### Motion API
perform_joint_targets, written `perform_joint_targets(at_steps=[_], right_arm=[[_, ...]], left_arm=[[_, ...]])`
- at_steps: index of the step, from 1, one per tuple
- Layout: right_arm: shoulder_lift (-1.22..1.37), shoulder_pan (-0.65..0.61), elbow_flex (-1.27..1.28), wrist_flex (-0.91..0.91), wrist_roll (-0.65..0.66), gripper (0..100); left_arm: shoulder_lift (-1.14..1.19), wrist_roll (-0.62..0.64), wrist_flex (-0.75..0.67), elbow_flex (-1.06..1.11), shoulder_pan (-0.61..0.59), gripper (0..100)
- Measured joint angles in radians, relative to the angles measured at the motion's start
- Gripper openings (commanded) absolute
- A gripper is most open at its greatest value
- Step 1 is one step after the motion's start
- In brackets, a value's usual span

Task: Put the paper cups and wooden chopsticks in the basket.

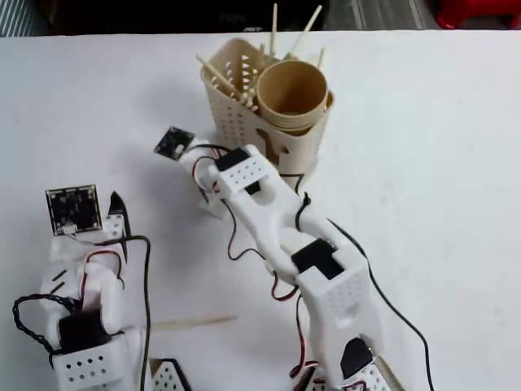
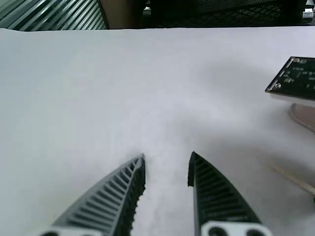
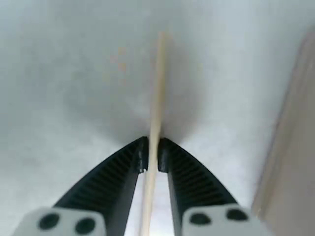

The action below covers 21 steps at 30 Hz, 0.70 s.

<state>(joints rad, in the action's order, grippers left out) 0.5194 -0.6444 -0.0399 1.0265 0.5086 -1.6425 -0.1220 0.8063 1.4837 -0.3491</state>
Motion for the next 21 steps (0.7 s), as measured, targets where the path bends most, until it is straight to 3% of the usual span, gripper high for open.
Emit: perform_joint_targets(at_steps=[12, 17, 21], right_arm=[[-0.304, -0.026, 0.018, 0.186, -0.057, 1.7], [-0.511, -0.077, 0.018, 0.178, -0.157, 1.7], [-0.655, -0.086, 0.018, 0.068, -0.242, 1.7]], left_arm=[[0.000, 0.000, 0.000, 0.000, 0.000, 16], [0.000, 0.000, 0.000, 0.000, 0.000, 16], [0.000, 0.000, 0.000, 0.000, 0.000, 16]])
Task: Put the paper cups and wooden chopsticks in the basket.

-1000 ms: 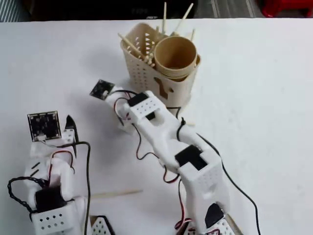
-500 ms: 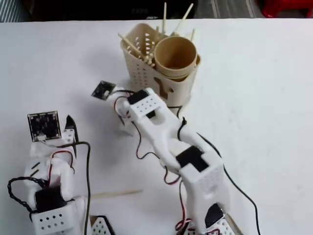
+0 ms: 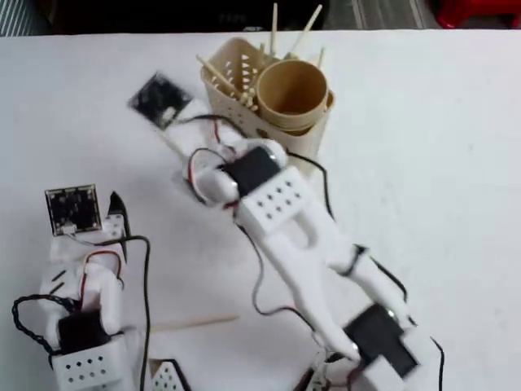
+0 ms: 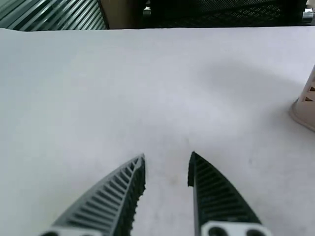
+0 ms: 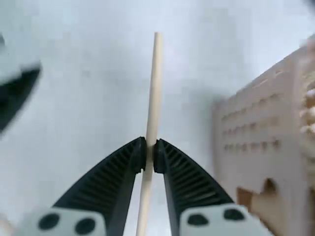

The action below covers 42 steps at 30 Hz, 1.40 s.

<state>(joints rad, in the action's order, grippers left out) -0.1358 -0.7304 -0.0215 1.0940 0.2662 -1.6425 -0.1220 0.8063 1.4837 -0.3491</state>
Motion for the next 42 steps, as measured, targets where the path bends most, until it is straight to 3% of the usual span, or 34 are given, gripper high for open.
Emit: perform_joint_targets(at_steps=[13, 22, 28, 42], right_arm=[[-0.160, 0.100, 0.017, -0.700, -0.031, 1.7], [-0.158, 0.184, 0.336, -1.246, -0.032, 1.7], [-0.147, 0.222, 0.405, -1.338, -0.035, 1.8], [-0.066, 0.262, 0.319, -1.338, -0.035, 1.8]], left_arm=[[0.000, 0.000, 0.000, 0.000, 0.000, 16], [0.000, 0.000, 0.000, 0.000, 0.000, 16], [0.000, 0.000, 0.000, 0.000, 0.000, 16], [0.000, 0.000, 0.000, 0.000, 0.000, 16]])
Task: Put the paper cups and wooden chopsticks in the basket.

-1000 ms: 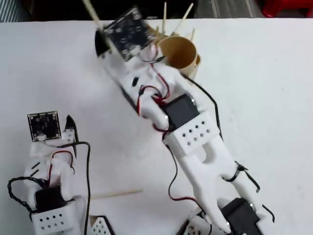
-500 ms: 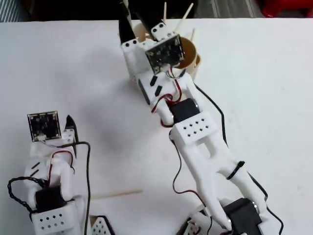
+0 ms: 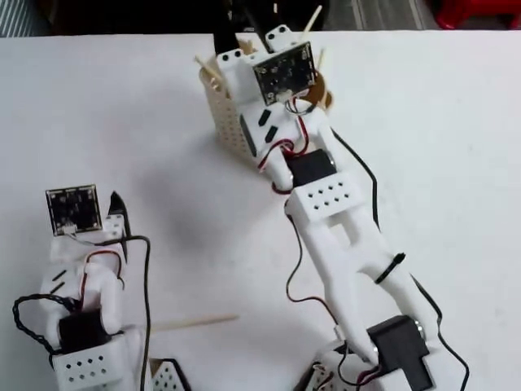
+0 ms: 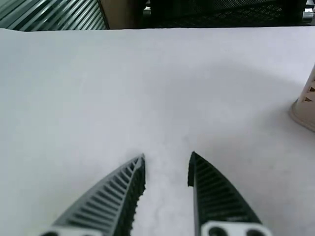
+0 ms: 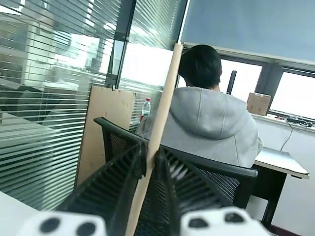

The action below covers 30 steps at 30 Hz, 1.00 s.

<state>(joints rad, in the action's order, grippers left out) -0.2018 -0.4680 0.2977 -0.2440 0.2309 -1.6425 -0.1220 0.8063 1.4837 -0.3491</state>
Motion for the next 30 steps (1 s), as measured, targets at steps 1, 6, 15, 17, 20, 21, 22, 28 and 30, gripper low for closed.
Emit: perform_joint_targets(at_steps=[1, 6, 15, 17, 20, 21, 22, 28, 30], right_arm=[[0.002, 0.000, -0.002, 0.000, 0.000, 1.8], [0.002, 0.000, -0.003, 0.002, 0.000, 1.8], [0.005, 0.017, -0.002, -0.089, 0.002, 1.8], [0.006, 0.015, -0.002, -0.089, 0.002, 1.8], [0.008, 0.014, 0.005, -0.089, 0.002, 1.8], [0.008, 0.014, 0.017, -0.089, 0.002, 1.8], [0.008, 0.017, 0.029, -0.089, 0.002, 1.8], [0.014, 0.017, 0.106, -0.089, 0.002, 12.9], [0.014, 0.017, 0.110, -0.072, 0.002, 17.6]], left_arm=[[0.000, 0.000, 0.000, 0.000, 0.000, 16], [0.000, 0.000, 0.000, 0.000, 0.000, 16], [0.000, 0.000, 0.000, 0.000, 0.000, 16], [0.000, 0.000, 0.000, 0.000, 0.000, 16], [0.000, 0.000, 0.000, 0.000, 0.000, 16], [0.000, 0.000, 0.000, 0.000, 0.000, 16], [0.000, 0.000, 0.000, 0.000, 0.000, 16], [0.000, 0.000, 0.000, 0.000, 0.000, 16], [0.000, 0.000, 0.000, 0.000, 0.000, 16]])
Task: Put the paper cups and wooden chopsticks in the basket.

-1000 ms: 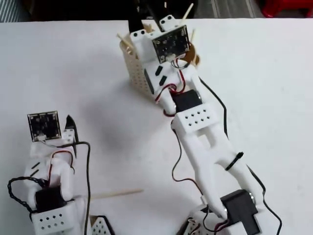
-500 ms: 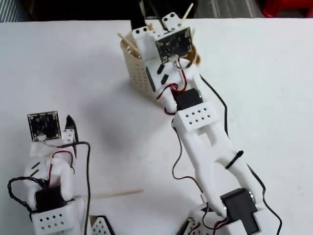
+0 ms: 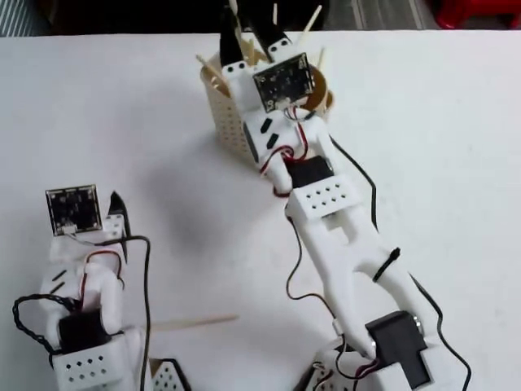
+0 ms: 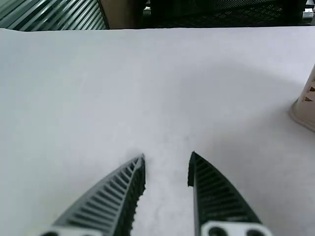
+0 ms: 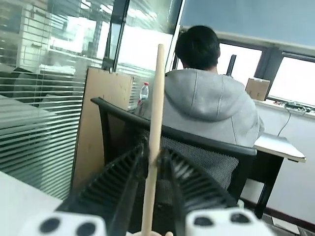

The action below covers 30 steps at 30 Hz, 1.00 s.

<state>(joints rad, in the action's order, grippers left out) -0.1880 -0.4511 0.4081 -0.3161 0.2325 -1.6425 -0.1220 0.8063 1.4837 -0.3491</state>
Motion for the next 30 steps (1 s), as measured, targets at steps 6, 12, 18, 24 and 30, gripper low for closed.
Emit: perform_joint_targets(at_steps=[6, 12, 18, 24, 30], right_arm=[[-0.018, 0.000, 0.000, 0.109, 0.000, 1.4], [-0.222, -0.002, -0.002, 0.387, 0.000, 4.7], [-0.502, -0.002, 0.100, 0.703, 0.000, 4.7], [-0.810, 0.015, 0.293, 0.908, 0.002, 4.8], [-0.937, 0.210, 0.473, 0.990, -0.157, 5.2]], left_arm=[[0.000, 0.000, 0.000, 0.000, 0.000, 16], [0.000, 0.000, 0.000, 0.000, 0.000, 16], [0.000, 0.000, 0.000, 0.000, 0.000, 16], [0.000, 0.000, 0.002, -0.005, 0.017, 16], [0.000, -0.040, 0.112, -0.127, 0.080, 16]])
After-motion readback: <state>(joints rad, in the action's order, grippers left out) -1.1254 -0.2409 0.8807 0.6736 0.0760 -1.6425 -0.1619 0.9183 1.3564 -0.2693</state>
